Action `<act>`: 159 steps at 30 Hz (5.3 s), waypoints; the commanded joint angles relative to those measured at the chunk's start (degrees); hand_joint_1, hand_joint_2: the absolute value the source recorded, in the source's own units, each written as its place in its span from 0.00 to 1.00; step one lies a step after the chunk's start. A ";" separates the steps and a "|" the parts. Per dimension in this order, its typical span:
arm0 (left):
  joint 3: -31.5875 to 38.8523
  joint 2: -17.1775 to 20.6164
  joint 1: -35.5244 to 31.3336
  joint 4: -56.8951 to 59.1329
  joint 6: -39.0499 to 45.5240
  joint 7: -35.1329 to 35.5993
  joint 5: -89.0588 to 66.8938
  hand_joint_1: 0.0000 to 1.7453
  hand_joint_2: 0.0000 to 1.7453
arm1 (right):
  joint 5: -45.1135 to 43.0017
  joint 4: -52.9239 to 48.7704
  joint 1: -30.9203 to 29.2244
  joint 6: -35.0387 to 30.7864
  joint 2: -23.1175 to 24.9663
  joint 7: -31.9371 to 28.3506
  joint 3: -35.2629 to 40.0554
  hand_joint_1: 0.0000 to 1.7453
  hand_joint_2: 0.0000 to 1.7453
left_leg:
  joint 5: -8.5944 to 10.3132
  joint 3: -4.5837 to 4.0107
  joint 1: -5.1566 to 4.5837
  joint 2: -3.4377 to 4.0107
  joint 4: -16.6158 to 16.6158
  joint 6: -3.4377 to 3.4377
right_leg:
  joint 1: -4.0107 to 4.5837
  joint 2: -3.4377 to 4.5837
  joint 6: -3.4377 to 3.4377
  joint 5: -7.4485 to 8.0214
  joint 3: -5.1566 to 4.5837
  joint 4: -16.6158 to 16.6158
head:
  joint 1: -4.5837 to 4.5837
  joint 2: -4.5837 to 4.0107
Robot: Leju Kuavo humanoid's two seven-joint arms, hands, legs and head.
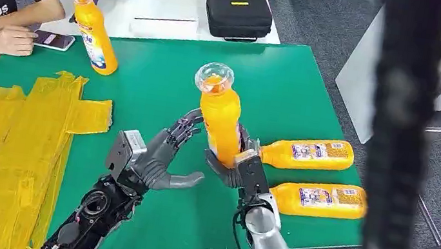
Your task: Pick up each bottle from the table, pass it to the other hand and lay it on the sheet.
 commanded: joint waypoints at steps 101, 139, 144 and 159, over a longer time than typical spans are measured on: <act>20.58 22.91 -14.76 38.85 41.12 8.91 -85.48 1.00 1.00 | 10.71 -20.26 3.50 8.22 -8.06 1.59 7.14 0.00 1.00 | -0.12 0.20 0.08 0.35 0.05 -0.20 | 0.06 0.21 -0.03 -0.15 0.11 0.08 | 0.20 0.00; 26.75 12.15 -13.67 36.46 48.21 1.95 -81.76 0.00 1.00 | 12.95 -17.08 2.82 6.89 -7.86 3.86 8.29 0.00 1.00 | -0.19 0.30 0.09 0.18 0.10 -0.23 | 0.09 0.01 -0.01 -0.27 0.28 0.10 | 0.20 0.00; 25.39 11.67 -11.55 28.87 44.77 0.83 -78.62 0.00 1.00 | 13.70 -17.28 2.93 6.29 -7.80 4.08 7.97 0.00 1.00 | -0.18 0.24 0.08 0.14 0.11 -0.22 | 0.08 0.00 -0.01 -0.25 0.22 0.10 | 0.17 0.00; 20.73 12.45 3.62 -10.33 11.10 -21.16 -21.87 0.00 1.00 | 52.00 -16.42 2.05 -9.67 -11.20 17.10 4.78 0.00 1.00 | -0.27 0.26 0.10 0.35 0.11 -0.17 | 0.09 0.18 0.03 -0.25 0.22 0.05 | 0.17 0.00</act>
